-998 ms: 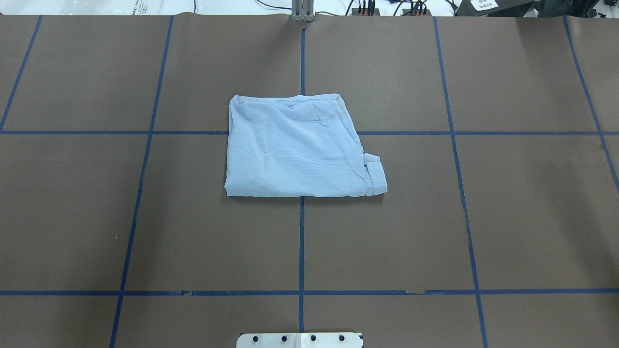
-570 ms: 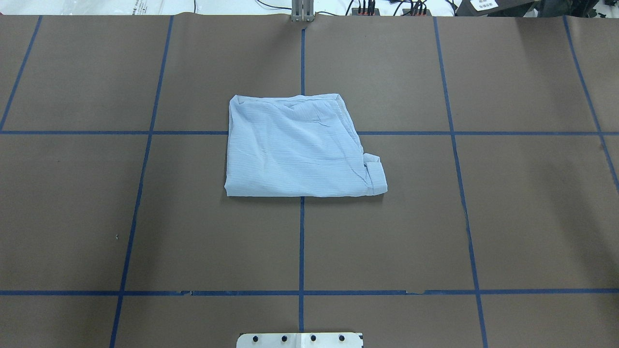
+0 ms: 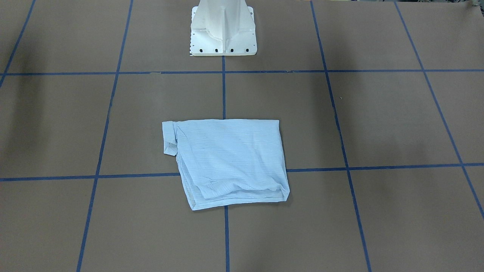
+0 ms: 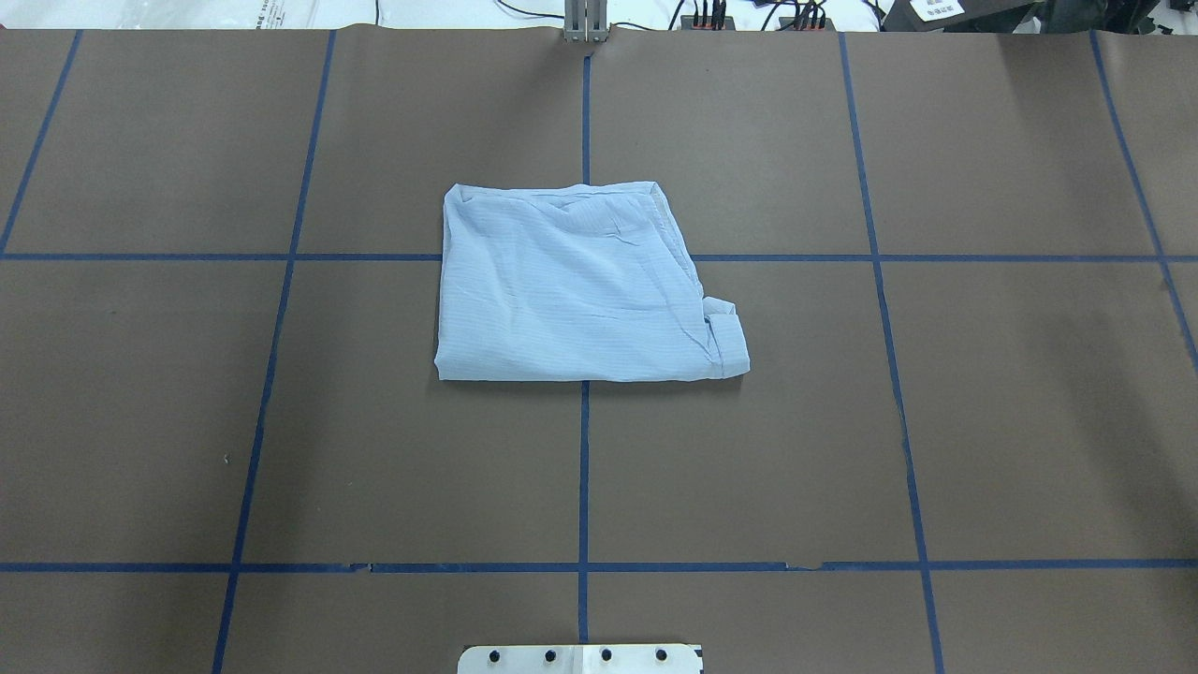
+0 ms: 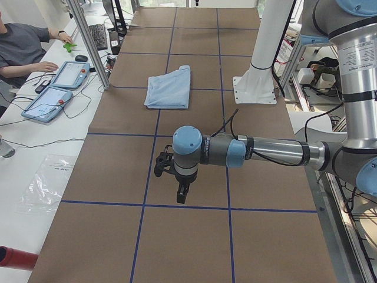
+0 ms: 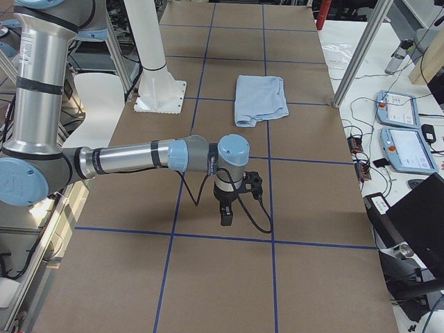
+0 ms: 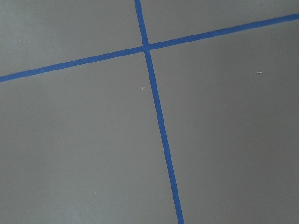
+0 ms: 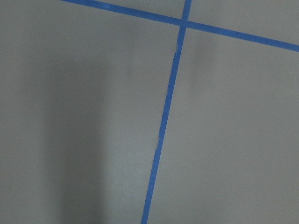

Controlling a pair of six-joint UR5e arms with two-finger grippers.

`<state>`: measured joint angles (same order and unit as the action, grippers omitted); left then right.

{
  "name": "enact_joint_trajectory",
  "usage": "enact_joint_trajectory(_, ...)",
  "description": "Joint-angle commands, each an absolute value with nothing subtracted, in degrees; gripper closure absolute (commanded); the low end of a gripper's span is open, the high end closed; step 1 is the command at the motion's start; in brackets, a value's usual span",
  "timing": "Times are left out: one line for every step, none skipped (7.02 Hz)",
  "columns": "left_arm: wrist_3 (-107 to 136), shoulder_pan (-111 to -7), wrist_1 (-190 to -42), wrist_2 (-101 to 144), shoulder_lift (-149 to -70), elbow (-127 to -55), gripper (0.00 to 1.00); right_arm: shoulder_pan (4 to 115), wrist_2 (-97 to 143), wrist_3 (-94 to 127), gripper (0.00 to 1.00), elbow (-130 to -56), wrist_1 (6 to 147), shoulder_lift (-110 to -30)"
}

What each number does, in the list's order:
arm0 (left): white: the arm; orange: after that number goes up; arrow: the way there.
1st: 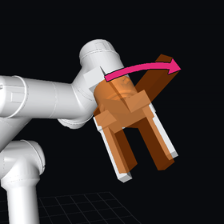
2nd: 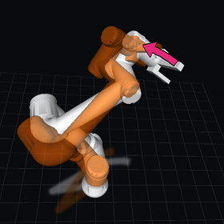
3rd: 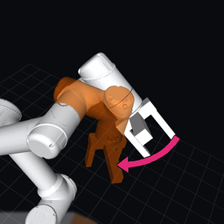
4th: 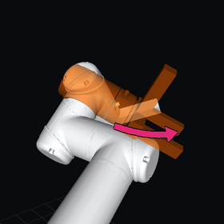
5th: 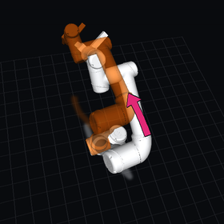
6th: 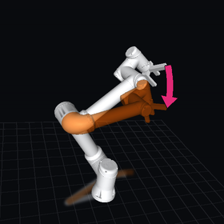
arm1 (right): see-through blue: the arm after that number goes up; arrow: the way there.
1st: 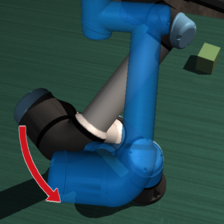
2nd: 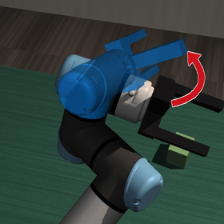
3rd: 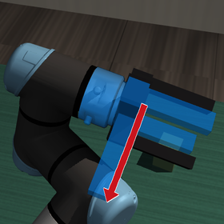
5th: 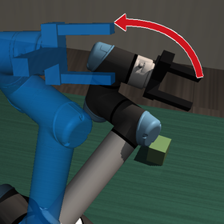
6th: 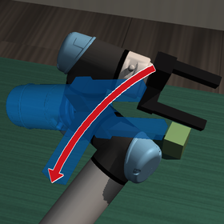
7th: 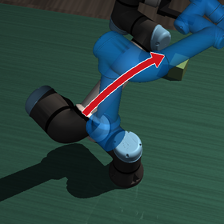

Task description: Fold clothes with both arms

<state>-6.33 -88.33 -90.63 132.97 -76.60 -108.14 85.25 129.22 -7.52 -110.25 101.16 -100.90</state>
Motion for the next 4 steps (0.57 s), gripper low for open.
enact_joint_trajectory(-6.3, -88.3, -90.6, 133.0, -76.6, -108.1, 0.0, 85.3, 129.5, -6.9, 0.0, -111.1, 101.2, -101.1)
enact_joint_trajectory(-6.3, -88.3, -90.5, 133.0, -76.6, -108.1, 0.0, 85.3, 130.2, -6.8, 0.0, -111.3, 101.2, -101.2)
enact_joint_trajectory(-6.3, -88.3, -90.5, 133.0, -76.5, -108.0, 0.0, 85.3, 130.3, -6.8, 0.0, -111.3, 101.2, -101.2)
enact_joint_trajectory(-6.3, -88.3, -90.6, 133.0, -76.5, -107.8, 0.0, 85.3, 130.3, -6.8, 0.0, -111.4, 101.2, -101.2)
